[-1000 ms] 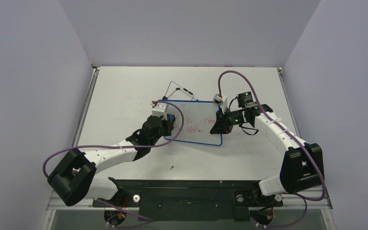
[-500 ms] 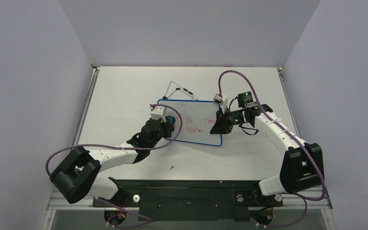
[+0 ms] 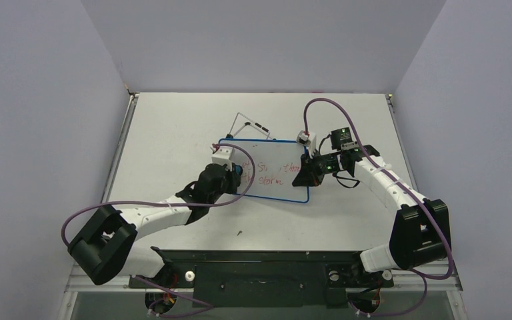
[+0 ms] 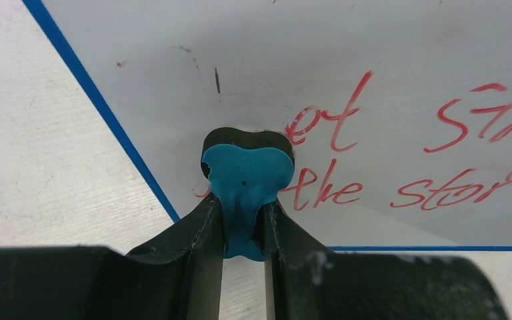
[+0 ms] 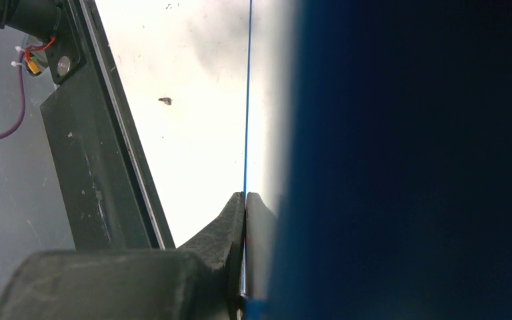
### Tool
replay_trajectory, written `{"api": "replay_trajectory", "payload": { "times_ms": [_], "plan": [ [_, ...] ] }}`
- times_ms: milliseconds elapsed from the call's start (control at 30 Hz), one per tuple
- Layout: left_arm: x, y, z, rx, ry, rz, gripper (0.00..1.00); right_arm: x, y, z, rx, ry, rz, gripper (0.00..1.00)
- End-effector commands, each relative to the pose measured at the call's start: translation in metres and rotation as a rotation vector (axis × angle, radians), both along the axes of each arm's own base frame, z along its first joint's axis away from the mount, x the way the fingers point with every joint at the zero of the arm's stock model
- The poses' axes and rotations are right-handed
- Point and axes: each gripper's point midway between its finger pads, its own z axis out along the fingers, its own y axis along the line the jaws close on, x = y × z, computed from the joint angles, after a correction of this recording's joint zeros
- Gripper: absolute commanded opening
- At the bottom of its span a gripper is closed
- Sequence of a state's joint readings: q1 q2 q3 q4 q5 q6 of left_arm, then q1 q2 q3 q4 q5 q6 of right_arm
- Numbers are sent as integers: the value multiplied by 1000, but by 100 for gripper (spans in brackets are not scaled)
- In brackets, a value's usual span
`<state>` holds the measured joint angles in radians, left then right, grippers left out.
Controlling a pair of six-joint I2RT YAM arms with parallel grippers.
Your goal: Erase the whiteboard
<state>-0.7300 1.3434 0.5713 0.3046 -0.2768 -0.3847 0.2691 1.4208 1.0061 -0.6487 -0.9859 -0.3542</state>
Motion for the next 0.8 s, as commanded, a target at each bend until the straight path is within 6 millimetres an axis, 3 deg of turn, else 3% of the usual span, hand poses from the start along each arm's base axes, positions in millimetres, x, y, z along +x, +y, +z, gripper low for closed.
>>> {"api": "replay_trajectory", "payload": {
  "times_ms": [0, 167, 267, 567, 767],
  "plan": [
    [22, -32, 61, -83, -105, -64, 0, -23, -7, -14, -82, 39, 44, 0],
    [27, -44, 85, -104, -138, -84, 0, -22, -7, -13, -78, 36, 45, 0],
    [27, -44, 83, -95, -134, -80, 0, -23, -7, -13, -78, 37, 45, 0],
    [14, -15, 7, -48, -14, -10, 0, -23, -7, -13, -78, 37, 47, 0],
    [2, -5, -17, -43, 29, 4, 0, -23, -7, -13, -79, 36, 46, 0]
  ]
}}
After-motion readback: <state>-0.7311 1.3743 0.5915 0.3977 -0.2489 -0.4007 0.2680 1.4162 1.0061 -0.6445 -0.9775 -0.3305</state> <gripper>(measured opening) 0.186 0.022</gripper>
